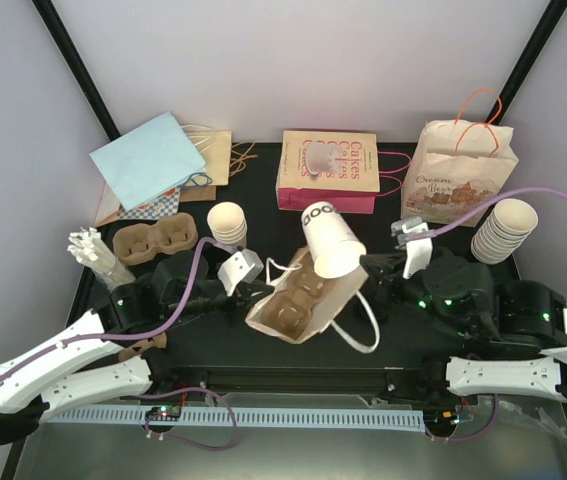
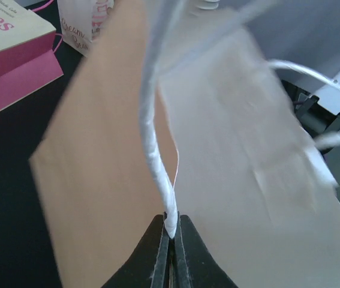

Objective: Pack the takeout coffee

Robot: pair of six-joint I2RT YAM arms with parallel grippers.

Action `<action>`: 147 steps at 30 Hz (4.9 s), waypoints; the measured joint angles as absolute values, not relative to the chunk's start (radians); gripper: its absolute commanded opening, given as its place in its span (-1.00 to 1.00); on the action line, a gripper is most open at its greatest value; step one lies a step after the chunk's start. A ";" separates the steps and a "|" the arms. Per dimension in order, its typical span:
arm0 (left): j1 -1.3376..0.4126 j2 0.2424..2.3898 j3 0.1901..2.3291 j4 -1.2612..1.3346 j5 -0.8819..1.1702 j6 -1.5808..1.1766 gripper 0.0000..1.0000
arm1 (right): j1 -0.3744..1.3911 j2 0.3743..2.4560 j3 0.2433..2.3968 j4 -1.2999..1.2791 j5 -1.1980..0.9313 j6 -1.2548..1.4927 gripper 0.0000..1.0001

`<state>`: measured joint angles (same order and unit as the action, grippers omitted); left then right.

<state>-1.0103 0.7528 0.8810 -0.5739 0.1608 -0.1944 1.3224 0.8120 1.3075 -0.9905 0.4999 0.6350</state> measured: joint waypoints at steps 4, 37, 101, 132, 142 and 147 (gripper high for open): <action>-1.011 0.755 0.884 -0.567 0.146 -0.205 -0.97 | 1.322 0.788 1.348 -1.014 0.550 0.664 -0.98; -0.597 1.199 1.194 -0.576 0.184 -0.285 -0.97 | 1.322 0.647 1.241 -1.299 0.873 0.931 -0.98; -0.366 1.111 1.292 -0.622 0.391 -0.191 0.74 | 1.040 1.229 0.960 -0.982 -0.220 0.599 -0.97; -0.366 0.765 1.148 -0.823 0.413 -0.187 0.79 | 0.977 1.432 1.135 -0.992 -0.273 0.521 -0.54; -0.366 0.683 1.119 -0.878 0.416 -0.181 0.90 | 0.976 1.333 1.161 -1.017 -0.142 0.522 0.15; -0.366 0.604 1.066 -0.927 0.422 -0.184 0.97 | 0.968 1.229 1.062 -1.015 0.002 0.585 1.00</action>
